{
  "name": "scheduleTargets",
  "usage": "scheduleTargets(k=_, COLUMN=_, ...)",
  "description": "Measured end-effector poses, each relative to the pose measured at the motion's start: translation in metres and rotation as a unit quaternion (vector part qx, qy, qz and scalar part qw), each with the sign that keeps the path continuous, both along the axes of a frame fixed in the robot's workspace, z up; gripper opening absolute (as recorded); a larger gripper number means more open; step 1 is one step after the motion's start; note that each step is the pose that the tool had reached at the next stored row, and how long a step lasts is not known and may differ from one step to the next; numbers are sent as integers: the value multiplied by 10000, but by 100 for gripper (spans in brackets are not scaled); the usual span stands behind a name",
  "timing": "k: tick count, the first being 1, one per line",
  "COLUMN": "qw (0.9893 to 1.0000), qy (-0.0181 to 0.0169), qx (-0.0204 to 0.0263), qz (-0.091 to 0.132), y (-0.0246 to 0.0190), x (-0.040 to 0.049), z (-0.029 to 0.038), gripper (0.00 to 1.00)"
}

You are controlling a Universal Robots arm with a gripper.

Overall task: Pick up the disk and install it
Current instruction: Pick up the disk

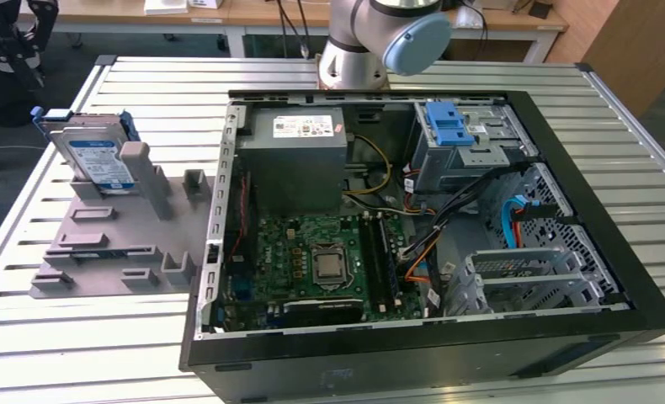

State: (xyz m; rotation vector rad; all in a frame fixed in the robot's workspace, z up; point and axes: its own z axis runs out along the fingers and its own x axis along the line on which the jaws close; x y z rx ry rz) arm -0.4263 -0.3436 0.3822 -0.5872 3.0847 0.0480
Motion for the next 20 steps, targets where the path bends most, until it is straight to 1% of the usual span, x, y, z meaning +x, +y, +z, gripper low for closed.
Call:
scheduleTargets(k=5, qw=9997, qy=0, qx=0, qz=235, y=0, x=0, z=0, gripper=11)
scheduleTargets(k=8, qw=9993, qy=0, qx=0, qz=381, y=0, x=0, z=0, gripper=11)
scheduleTargets(k=10, qw=9988, qy=0, qx=0, qz=492, y=0, x=0, z=0, gripper=11)
scheduleTargets(k=15, qw=9970, qy=0, qx=0, qz=773, y=0, x=0, z=0, gripper=11)
scheduleTargets(k=20, qw=9946, qy=0, qx=0, qz=1036, y=0, x=0, z=0, gripper=11)
